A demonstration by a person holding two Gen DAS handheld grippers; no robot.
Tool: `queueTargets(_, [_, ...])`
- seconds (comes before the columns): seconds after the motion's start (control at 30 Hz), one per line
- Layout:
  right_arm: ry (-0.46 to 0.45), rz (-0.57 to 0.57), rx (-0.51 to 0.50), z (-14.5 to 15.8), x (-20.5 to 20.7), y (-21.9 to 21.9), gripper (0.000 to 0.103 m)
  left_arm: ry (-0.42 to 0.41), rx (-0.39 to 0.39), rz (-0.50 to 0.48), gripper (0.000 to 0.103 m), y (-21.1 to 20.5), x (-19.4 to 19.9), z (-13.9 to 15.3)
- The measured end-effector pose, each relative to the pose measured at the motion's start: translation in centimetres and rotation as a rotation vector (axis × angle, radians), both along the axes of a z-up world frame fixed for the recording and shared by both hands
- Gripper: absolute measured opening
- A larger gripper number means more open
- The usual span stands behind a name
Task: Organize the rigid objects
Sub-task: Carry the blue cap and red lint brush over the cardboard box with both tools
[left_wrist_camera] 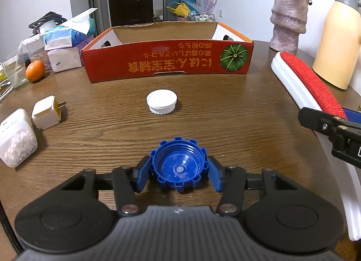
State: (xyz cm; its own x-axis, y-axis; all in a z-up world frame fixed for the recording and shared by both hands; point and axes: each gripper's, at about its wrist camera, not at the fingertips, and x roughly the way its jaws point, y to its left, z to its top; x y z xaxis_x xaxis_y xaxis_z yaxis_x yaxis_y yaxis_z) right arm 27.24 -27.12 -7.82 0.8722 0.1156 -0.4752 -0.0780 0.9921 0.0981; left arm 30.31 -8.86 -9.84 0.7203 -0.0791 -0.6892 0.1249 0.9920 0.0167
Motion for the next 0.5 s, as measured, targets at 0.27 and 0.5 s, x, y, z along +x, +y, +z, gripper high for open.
queueTargets(0.27, [0.002,-0.001,0.001,0.0,0.0,0.0,0.055,-0.038,0.000,-0.014,0.054,0.0,-0.6,1.0])
queueTargets(0.5, [-0.001,0.002,0.014,0.2,-0.1,0.4,0.055,-0.086,-0.022,-0.021,0.054,0.5,-1.3,2.7])
